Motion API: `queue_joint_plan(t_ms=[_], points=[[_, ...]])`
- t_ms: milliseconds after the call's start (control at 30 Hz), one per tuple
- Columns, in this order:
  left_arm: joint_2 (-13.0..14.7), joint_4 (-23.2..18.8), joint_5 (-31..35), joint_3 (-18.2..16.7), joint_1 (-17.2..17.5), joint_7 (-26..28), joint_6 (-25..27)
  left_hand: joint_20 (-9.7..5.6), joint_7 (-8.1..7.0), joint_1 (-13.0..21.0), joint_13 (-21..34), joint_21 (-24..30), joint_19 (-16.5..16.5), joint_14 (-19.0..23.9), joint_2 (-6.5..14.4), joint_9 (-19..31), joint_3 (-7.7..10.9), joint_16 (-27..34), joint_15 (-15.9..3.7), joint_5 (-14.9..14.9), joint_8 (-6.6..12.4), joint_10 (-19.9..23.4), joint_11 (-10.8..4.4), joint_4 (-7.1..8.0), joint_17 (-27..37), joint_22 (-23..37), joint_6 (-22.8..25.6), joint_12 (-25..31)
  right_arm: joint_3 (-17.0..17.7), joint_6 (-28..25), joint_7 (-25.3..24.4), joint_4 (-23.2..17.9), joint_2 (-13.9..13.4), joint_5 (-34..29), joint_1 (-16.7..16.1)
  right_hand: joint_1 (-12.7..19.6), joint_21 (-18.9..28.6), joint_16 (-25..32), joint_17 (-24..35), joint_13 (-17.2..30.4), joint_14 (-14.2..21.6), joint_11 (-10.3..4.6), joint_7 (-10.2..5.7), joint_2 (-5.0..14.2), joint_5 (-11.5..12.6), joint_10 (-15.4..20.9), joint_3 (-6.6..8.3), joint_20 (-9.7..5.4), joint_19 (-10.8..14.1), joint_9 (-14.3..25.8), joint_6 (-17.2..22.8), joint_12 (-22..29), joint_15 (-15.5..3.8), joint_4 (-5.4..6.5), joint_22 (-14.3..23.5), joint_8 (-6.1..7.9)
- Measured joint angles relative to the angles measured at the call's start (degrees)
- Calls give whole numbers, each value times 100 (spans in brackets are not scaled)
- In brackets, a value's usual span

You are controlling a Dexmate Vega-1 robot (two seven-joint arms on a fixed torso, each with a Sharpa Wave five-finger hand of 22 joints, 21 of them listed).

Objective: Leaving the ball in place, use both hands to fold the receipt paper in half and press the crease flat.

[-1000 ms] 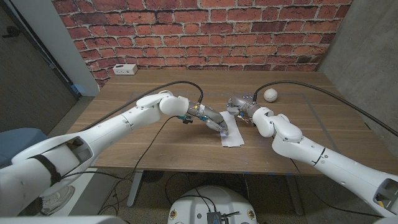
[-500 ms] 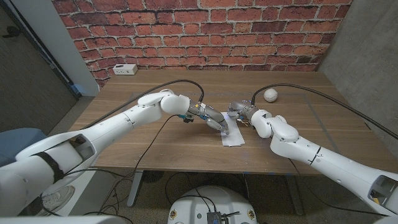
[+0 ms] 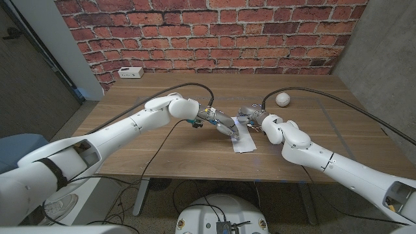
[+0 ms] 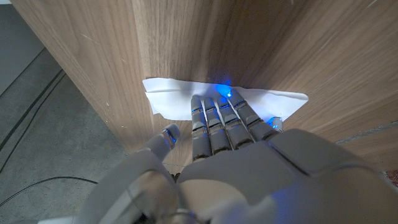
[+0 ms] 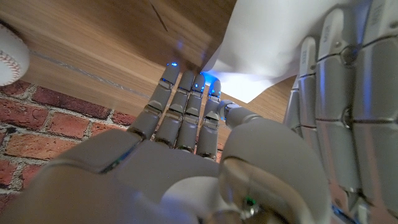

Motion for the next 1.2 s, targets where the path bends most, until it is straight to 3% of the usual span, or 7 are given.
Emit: queue_joint_plan(t_ms=[267,433,633,667,733,933,1200], points=[[5,-22,33,0,7,45,99,114,-32,-24,0,-5,-114,-19,24,0,10,-12,18,0,0,-28,10,9,6,-13,-74,24,129,-1,-35,-151,-110,17,-122,-46,0,1,-15,-7,0,-18,-10,0,0,-17,0,29,-119,0,-10,7,0,0,0,0],[62,-154,43,-61,103,154,160,252,-76,-86,13,-66,-252,-48,5,0,0,-13,51,0,-8,-109,30,44,30,-8,-157,13,297,106,-424,-270,-176,169,-262,-46,0,1,-16,-12,1,-18,-31,0,0,-16,-23,44,-249,0,-31,17,1,-23,1,0],[127,-248,49,-176,182,342,179,360,-236,-106,10,-78,-359,-97,-15,0,-5,-12,143,0,-44,-319,25,92,81,14,-384,-31,490,296,-885,-347,-240,313,-439,-48,0,-32,-16,-38,-32,-72,-103,-2,0,-170,-44,83,-288,0,-208,-94,-32,-43,-28,-65],[142,-276,58,-210,199,405,181,397,-249,-106,10,-85,-325,-95,-14,0,-5,-11,149,0,-45,-348,19,92,79,13,-436,-31,536,347,-993,-361,-252,340,-489,-62,0,-32,-16,-38,-44,-75,-104,-17,0,-206,-48,102,-307,0,-248,-99,-43,-48,-28,-66],[161,-309,86,-256,225,499,186,635,-308,-106,10,-87,-123,-108,-14,0,-5,-10,180,0,-67,-438,7,92,70,21,-515,-71,604,401,-1136,-379,-269,377,-543,-63,0,-32,-15,-38,-76,-61,-124,-17,0,-266,-50,102,-307,0,-311,-149,-32,-49,-28,-90],[215,-450,138,-478,348,1034,135,644,-456,-128,10,-87,-118,-115,-35,0,-104,-10,187,0,-67,-507,-42,-6,66,29,-702,-73,886,553,-1626,-465,-332,518,-794,-84,0,-32,-15,-38,-93,-106,-121,-38,0,-312,-68,102,-306,0,-372,-176,-31,-68,-28,-107],[256,-467,-17,-826,574,1871,-115,456,-462,-212,10,-87,-132,-137,-120,-5,-185,-11,159,0,-67,-569,-42,-88,66,28,-810,-73,1268,699,-2242,-546,-389,801,-1117,-86,-28,-92,-15,-63,-231,-108,-143,-41,-39,-436,-126,119,-387,0,-494,-242,21,-125,-43,-107]])
